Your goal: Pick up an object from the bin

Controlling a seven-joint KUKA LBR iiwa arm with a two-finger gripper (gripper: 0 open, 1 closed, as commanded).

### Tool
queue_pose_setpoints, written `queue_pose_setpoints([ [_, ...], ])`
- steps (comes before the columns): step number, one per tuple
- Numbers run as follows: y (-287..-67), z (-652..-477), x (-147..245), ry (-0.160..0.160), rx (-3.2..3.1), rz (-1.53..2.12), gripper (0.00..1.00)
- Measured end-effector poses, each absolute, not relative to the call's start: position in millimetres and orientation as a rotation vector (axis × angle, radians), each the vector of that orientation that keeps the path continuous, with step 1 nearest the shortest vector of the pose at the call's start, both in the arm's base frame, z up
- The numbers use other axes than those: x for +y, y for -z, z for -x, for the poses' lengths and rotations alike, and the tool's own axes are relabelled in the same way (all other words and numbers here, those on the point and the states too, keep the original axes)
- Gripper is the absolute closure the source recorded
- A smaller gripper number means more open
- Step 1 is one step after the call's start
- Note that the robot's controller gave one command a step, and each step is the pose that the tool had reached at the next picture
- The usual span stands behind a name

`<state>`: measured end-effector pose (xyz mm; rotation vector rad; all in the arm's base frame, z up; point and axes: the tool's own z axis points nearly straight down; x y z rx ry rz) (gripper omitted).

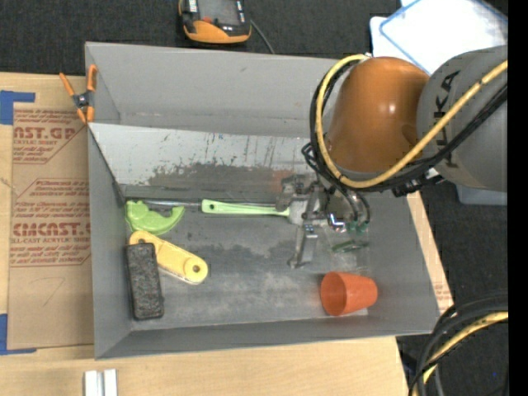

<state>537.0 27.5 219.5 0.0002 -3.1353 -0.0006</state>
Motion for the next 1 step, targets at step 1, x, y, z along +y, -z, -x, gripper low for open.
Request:
queue_pose_setpoints([
  [1, -224.0, -538.6, 27.4, 0.001, -3.144, 0.001, 0.00],
])
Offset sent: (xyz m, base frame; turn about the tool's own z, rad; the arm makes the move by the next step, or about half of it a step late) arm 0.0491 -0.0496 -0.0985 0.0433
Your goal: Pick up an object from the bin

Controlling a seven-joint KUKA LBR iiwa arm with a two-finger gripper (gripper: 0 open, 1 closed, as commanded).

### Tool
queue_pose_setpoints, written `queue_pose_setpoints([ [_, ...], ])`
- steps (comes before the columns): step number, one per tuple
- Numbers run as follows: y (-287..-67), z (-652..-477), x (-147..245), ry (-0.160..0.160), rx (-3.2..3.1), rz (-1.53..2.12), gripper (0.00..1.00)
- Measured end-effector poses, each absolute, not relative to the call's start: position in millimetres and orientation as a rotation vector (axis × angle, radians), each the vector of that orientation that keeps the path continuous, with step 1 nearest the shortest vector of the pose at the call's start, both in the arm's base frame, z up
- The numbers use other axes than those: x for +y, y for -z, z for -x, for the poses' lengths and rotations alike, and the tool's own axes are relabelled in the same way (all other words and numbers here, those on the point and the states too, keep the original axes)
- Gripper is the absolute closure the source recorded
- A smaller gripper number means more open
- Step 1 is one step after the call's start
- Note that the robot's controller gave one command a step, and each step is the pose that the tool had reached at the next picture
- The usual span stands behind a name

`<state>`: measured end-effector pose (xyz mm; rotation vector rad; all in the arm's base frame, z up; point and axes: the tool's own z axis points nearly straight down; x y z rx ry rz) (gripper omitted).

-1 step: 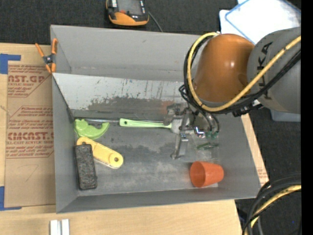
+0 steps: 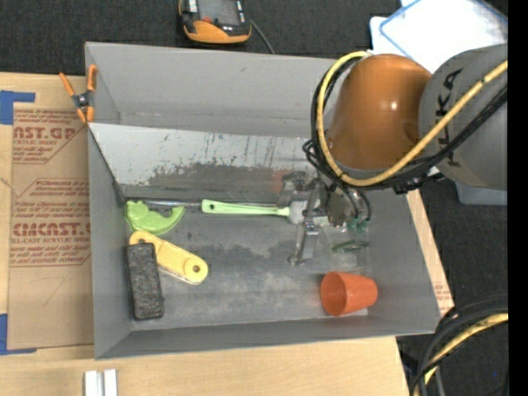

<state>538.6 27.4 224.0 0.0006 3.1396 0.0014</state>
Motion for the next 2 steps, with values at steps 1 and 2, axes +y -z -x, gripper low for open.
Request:
queue_pose_setpoints([
  [1, -117, -584.7, -23, -0.001, 3.145, -0.070, 0.00],
  [2, -147, -590.8, -18, -0.003, 3.125, 0.066, 0.00],
])
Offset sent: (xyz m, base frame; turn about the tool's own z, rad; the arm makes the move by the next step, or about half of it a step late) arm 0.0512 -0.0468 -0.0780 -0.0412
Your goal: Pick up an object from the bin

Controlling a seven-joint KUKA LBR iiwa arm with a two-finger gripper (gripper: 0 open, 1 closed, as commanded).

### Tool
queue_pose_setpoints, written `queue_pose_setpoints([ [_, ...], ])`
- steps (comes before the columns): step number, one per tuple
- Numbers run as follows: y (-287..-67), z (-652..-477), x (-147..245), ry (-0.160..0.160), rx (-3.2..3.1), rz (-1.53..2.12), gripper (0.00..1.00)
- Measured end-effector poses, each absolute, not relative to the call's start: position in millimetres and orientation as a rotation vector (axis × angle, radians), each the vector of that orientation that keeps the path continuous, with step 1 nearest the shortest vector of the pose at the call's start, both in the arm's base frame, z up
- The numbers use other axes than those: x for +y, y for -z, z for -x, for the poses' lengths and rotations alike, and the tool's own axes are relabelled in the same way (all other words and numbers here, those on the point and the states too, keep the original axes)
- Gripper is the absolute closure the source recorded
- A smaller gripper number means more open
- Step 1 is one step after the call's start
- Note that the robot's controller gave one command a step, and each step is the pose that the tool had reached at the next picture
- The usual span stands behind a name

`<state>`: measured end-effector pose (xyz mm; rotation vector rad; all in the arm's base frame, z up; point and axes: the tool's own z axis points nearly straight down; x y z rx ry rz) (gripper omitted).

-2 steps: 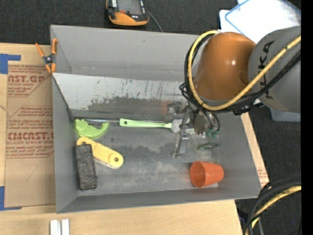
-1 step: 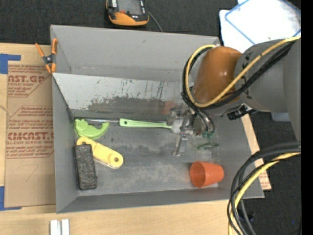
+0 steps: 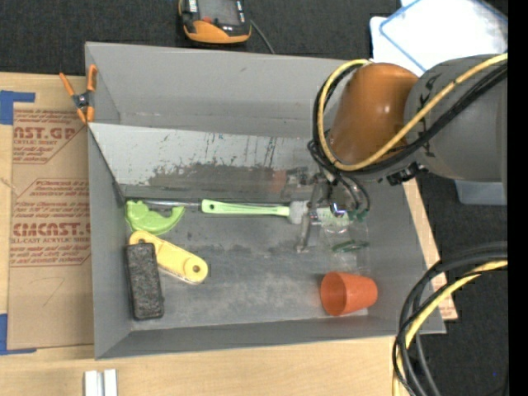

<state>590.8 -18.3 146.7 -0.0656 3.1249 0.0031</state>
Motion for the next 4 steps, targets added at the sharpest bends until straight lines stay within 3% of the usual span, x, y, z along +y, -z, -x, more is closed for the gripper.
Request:
queue_pose_setpoints([
  [1, -137, -594.2, -29, -0.004, 3.136, -0.163, 0.00],
  [2, -70, -594.6, -46, -0.005, 3.121, -0.109, 0.00],
  [3, -70, -592.1, -62, -0.009, 3.106, -0.315, 1.00],
  [4, -70, -592.1, -62, -0.009, 3.106, -0.315, 1.00],
])
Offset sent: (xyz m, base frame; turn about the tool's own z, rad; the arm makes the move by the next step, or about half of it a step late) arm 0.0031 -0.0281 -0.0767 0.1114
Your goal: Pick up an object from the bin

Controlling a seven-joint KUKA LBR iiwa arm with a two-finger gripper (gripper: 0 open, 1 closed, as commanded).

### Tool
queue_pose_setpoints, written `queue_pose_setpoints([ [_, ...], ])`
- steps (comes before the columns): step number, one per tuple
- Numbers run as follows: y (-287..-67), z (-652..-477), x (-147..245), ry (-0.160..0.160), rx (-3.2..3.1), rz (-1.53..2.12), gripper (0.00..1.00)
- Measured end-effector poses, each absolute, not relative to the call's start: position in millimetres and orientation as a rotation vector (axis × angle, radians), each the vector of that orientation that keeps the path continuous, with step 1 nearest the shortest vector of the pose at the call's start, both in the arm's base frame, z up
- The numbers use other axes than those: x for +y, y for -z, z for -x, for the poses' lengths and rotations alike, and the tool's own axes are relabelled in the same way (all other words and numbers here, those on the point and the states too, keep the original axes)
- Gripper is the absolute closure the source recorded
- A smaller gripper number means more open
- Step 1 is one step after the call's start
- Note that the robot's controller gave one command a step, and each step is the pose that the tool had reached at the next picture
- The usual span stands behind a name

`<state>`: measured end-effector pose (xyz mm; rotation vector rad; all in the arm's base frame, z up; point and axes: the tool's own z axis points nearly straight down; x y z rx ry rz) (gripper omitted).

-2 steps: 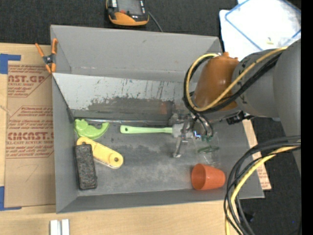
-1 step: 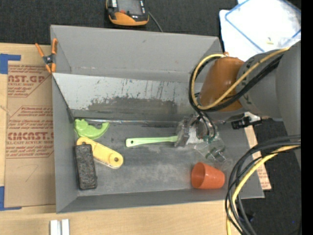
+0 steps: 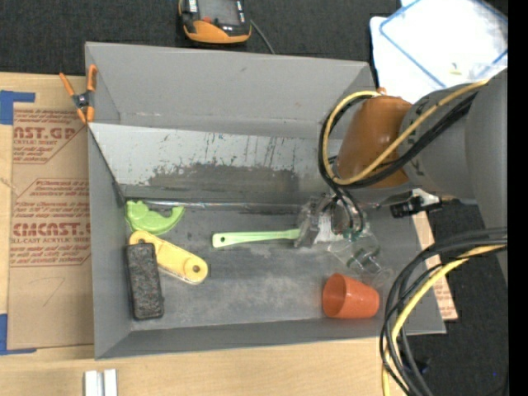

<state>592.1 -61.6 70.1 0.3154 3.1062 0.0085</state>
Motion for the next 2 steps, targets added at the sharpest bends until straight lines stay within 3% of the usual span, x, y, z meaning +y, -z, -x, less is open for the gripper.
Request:
queue_pose_setpoints([
  [1, -81, -590.1, -61, -0.009, 3.113, -0.315, 1.00],
  [2, -124, -590.2, -61, -0.011, 3.113, -0.314, 1.00],
])
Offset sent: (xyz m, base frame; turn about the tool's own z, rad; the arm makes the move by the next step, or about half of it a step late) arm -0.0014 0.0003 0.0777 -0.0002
